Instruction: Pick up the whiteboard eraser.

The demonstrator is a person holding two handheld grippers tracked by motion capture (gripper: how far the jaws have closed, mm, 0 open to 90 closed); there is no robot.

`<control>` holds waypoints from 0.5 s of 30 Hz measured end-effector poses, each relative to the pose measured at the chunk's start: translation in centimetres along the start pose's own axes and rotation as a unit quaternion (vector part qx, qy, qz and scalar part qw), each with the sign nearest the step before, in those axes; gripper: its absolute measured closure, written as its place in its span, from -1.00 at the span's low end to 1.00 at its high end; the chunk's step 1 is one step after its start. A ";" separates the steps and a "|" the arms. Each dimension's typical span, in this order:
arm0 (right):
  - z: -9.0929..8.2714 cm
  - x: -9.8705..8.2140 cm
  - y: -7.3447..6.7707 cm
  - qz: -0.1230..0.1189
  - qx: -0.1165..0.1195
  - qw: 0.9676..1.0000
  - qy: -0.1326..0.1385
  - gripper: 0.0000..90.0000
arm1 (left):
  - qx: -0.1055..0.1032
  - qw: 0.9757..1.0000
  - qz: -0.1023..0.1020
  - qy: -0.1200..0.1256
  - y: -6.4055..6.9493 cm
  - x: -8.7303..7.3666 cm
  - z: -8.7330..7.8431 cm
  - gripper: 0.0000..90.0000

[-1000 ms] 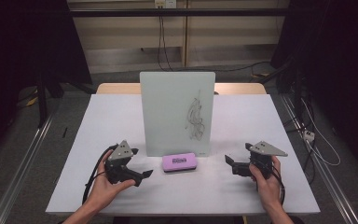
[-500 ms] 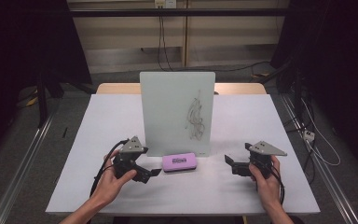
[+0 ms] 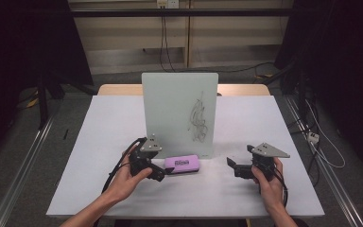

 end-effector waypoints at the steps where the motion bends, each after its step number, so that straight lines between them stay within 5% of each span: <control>1: 0.0 0.0 0.0 0.000 0.000 1.000 -0.001 -0.89 | -0.001 1.000 0.005 -0.003 0.2 0.1 0.2 -0.78; 11: 0.1 0.0 0.0 0.000 0.001 1.000 -0.002 -0.89 | -0.043 0.996 0.069 -0.036 1.6 1.8 2.0 -0.77; 15: 0.1 0.0 0.0 0.000 0.001 1.000 -0.005 -0.89 | -0.057 0.992 0.090 -0.061 1.8 2.6 2.9 -0.73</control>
Point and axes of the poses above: each handheld gripper's, and its own axes: z roughly forward along the jaws, x roughly out of its top, y roughly to its right, the point moved 1 cm from there along z, roughly forward along the jaws, and after that the axes turned 9 degrees about -z, right-handed, at the moved point
